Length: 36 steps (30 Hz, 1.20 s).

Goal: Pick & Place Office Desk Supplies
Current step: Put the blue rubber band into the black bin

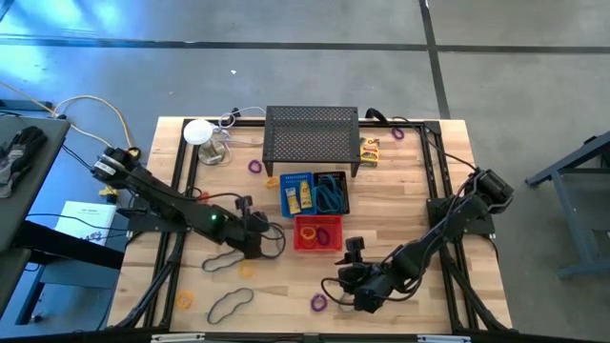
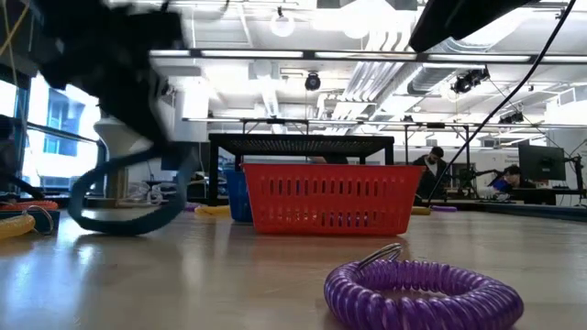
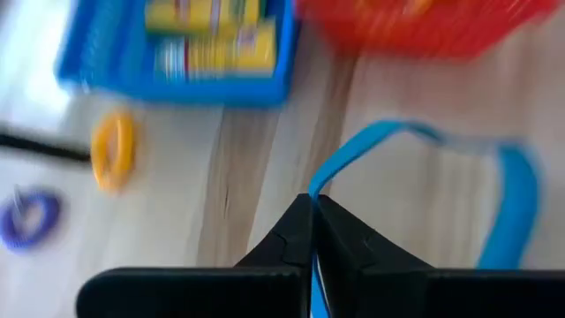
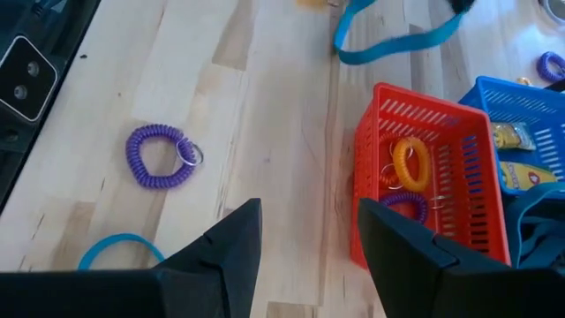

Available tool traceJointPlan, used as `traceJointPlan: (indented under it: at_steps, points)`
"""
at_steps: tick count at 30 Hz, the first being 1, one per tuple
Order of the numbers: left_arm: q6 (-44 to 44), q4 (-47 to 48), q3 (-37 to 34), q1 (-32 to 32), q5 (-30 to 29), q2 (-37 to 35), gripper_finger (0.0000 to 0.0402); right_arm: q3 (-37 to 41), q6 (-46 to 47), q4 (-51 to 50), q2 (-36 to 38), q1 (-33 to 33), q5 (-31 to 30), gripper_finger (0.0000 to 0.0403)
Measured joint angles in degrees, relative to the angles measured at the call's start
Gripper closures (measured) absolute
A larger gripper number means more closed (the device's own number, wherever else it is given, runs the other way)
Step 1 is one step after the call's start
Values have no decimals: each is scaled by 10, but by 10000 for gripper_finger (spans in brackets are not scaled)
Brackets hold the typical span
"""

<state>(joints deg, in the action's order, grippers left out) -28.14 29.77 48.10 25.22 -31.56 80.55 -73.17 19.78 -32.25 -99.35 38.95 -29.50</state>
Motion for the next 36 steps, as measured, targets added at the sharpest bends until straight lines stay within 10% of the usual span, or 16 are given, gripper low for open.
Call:
traceJointPlan:
  at_steps: [13,36]
  points:
    - [178,-182,89,66,-76,0,400,0,19,6,-3,-6,39,227]
    - [137,-264,89,73,-28,0,401,-1,-414,258,12,-90,36,325]
